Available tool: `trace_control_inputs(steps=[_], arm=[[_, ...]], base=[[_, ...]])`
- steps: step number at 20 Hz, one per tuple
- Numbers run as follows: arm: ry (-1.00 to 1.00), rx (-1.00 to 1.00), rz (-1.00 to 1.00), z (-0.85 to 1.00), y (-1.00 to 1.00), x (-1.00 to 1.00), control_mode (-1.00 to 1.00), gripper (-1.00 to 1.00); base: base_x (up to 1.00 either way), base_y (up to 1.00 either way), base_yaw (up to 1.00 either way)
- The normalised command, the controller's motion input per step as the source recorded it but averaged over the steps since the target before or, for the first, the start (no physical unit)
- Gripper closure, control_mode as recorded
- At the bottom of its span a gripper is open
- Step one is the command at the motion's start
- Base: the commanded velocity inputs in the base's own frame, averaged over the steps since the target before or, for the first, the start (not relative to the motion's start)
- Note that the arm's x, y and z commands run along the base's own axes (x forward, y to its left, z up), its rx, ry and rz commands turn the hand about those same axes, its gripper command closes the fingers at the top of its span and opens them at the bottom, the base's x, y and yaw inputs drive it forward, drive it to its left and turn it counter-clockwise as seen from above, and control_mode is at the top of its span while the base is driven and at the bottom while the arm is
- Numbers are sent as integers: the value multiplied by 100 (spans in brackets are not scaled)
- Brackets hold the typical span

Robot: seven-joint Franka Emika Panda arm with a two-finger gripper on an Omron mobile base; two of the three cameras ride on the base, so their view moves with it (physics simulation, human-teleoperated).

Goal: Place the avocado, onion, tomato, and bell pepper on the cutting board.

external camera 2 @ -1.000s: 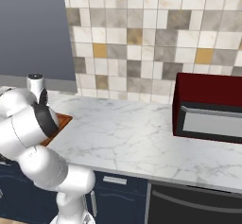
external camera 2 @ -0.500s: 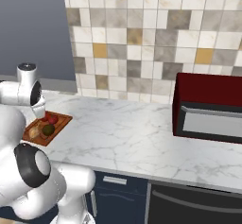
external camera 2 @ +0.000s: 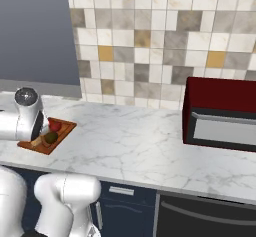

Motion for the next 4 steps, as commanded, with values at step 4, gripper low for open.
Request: trace_control_inputs(steps=[4], arm=[[-19, 5, 1, 6, -2, -29, -100, -100]], base=[[0, 0, 0]])
